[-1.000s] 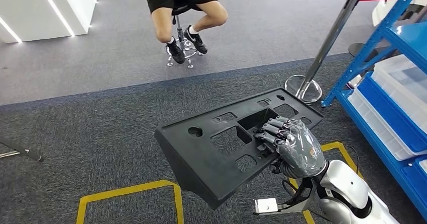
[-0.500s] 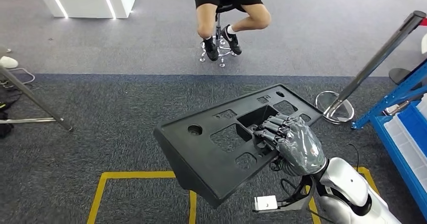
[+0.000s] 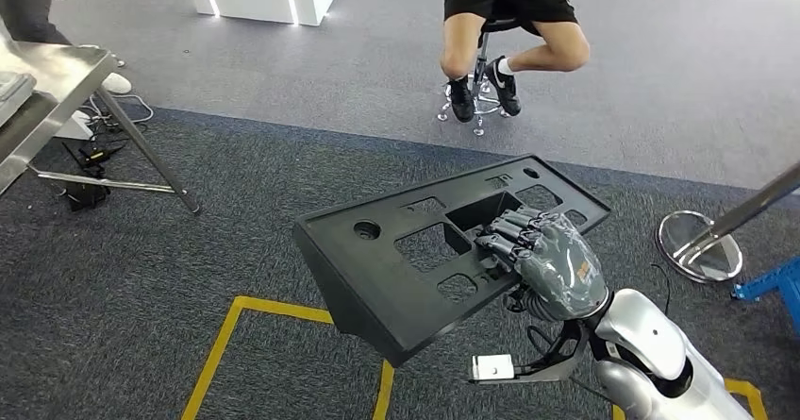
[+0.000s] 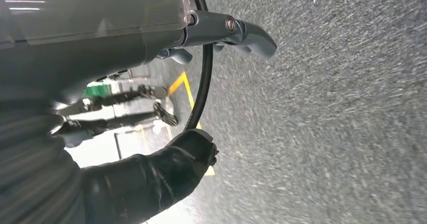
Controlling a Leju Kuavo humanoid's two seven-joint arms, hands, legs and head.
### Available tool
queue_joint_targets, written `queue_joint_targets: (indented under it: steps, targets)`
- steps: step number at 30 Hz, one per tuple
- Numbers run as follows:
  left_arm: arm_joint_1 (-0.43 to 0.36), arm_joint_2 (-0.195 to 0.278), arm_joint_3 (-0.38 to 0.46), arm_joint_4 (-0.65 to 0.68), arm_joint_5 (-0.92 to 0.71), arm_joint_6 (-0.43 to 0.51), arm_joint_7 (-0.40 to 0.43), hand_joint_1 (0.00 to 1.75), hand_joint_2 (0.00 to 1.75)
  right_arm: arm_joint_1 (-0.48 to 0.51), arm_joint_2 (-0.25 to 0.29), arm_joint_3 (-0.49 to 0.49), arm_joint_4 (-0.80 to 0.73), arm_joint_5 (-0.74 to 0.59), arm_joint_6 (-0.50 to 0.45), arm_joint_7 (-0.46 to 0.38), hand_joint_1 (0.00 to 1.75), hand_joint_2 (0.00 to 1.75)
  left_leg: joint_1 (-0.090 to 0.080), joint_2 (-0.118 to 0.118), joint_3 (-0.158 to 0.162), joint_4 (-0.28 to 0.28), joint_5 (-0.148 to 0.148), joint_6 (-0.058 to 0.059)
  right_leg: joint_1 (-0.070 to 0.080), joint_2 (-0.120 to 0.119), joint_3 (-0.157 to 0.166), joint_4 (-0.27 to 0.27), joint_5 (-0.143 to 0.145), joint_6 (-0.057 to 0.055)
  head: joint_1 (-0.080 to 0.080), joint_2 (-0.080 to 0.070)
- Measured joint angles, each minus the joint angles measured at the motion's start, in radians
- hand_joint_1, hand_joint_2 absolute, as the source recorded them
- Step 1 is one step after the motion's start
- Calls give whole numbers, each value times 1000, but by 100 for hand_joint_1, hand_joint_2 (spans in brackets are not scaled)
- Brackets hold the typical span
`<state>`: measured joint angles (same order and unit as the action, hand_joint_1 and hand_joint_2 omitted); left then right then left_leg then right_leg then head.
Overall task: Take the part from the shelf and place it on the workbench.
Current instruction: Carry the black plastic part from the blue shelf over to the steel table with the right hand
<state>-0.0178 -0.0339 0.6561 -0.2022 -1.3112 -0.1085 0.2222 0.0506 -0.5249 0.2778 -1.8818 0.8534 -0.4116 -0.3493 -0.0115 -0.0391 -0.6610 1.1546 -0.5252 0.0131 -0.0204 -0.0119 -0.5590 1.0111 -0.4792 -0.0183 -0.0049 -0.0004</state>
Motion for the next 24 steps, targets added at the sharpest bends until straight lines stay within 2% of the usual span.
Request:
queue_joint_targets:
  steps: [1,2,3,4,5,7,9,11,12,13,14,15,16,17,18,19,20,21,22,23,24]
  targets:
    - [-2,-1,0,0,-1,0,0,0,175,-1,1,0,1,2,0,1,175,175,6,16,-34,62,-26,-6,1,-16,1,-1,-2,-2,0,0]
    - [-3,-1,0,0,-1,1,0,0,175,-1,2,1,3,3,1,1,175,175,12,22,-61,109,-38,-11,1,-30,2,-1,-5,-1,0,0]
    - [-4,-2,0,0,-1,1,0,0,175,-2,3,2,6,4,1,1,175,175,17,25,-74,129,-35,-16,1,-44,4,-1,-8,0,0,0]
    - [-3,-3,0,0,-1,1,0,0,175,-4,4,2,8,6,1,1,175,175,23,30,-66,109,-13,-21,0,-58,7,-1,-12,3,0,0]
    - [-2,-3,0,0,-1,1,0,0,175,-6,6,3,9,6,2,1,175,175,26,41,-40,57,21,-23,-1,-71,12,-1,-16,7,0,0]
    - [-1,-4,0,0,-2,1,0,0,175,-9,7,4,11,7,2,1,175,175,25,94,25,-72,75,-23,0,-93,24,2,-27,18,0,0]
    - [-2,-5,0,0,-2,1,0,0,175,-12,8,5,12,8,2,1,175,175,16,124,52,-128,82,-10,5,-114,33,3,-37,31,1,0]
    - [-3,-5,0,0,-2,2,0,0,175,-16,9,6,14,8,2,1,175,175,11,97,57,-134,75,8,2,-135,44,0,-47,46,1,0]
    - [-3,-5,0,0,-2,2,0,0,175,-19,10,7,14,8,3,1,175,175,11,82,66,-141,72,15,-2,-130,51,4,-53,53,2,0]
    - [-3,-6,0,0,-2,3,-1,0,175,-21,11,8,15,9,3,1,175,175,12,68,79,-148,69,24,-6,-107,49,22,-64,58,2,0]
    - [-4,-6,0,0,-2,4,-1,0,175,-22,11,8,15,10,4,1,175,175,14,54,93,-155,66,32,-9,-72,31,64,-81,60,2,0]
    - [-4,-6,0,0,-3,6,-1,0,175,-21,12,9,17,11,4,2,175,175,13,42,102,-157,61,39,-10,-35,-2,126,-101,60,3,0]
    - [-5,-6,0,0,-3,7,-2,0,175,-19,12,10,18,13,4,3,175,175,11,29,109,-157,55,45,-10,-9,-52,200,-121,59,3,0]
    - [-5,-6,0,0,-4,7,-2,0,175,-17,12,10,20,15,4,4,175,175,9,13,116,-157,49,48,-9,3,-102,265,-131,58,2,0]
    - [-5,-6,0,0,-4,8,-3,0,175,-15,12,12,22,16,4,4,175,175,7,-2,124,-156,42,50,-9,7,-140,301,-125,58,2,0]
    - [-4,-6,0,0,-4,8,-3,0,175,-14,12,13,24,17,4,6,175,175,6,-19,136,-155,33,50,-9,8,-160,300,-97,57,2,0]
    - [-4,-6,0,0,-4,8,-4,0,175,-14,13,14,25,18,4,7,175,175,5,-36,150,-154,23,48,-9,13,-157,255,-47,56,2,0]
    - [-3,-6,0,0,-4,7,-4,0,175,-15,13,14,25,18,4,9,175,175,6,-51,162,-153,12,45,-10,28,-142,187,8,54,2,0]
    - [-2,-6,1,0,-4,7,-5,0,175,-15,13,15,26,19,4,10,175,175,6,-64,172,-152,0,41,-11,56,-125,127,48,53,1,0]
    - [-2,-7,1,1,-5,7,-5,0,175,-15,13,15,26,19,4,11,175,175,8,-76,176,-150,-10,35,-12,82,-106,75,66,52,2,0]
    - [-1,-8,1,2,-5,7,-6,0,175,-15,13,15,27,19,4,11,175,175,12,-88,175,-151,-18,29,-10,100,-95,50,63,50,2,0]
